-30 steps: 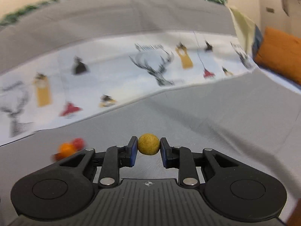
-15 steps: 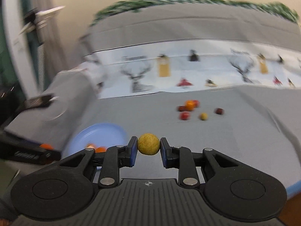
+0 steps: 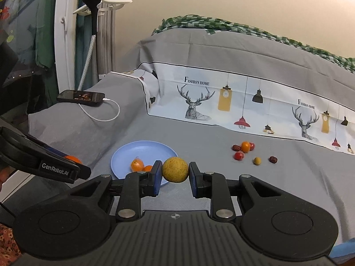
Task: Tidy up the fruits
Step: 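Carry both fruits over the blue plate and open both tools to drop them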
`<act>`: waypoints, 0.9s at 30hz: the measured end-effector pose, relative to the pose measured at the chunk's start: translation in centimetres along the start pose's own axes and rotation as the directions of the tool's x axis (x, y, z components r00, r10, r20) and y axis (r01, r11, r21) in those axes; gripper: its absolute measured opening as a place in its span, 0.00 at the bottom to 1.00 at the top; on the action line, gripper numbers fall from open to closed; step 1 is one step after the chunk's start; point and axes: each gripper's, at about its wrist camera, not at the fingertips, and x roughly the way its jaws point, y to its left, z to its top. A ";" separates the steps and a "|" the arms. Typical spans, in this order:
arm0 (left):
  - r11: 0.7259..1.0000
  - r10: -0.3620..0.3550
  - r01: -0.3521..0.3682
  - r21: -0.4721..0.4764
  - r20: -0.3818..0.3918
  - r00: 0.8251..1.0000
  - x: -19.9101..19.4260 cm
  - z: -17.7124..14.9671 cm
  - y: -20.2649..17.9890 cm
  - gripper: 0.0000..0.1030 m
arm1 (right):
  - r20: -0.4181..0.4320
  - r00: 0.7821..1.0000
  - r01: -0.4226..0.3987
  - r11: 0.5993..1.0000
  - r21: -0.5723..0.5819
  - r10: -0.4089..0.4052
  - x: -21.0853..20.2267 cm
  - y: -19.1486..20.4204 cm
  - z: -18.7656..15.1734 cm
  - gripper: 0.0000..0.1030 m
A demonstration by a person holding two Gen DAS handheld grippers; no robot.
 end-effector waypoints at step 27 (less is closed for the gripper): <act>1.000 -0.020 0.017 -0.026 -0.101 0.995 6.7 3.8 3.5 0.38 | -0.141 0.990 -0.034 0.998 -0.046 0.027 7.5 1.3 0.6 0.26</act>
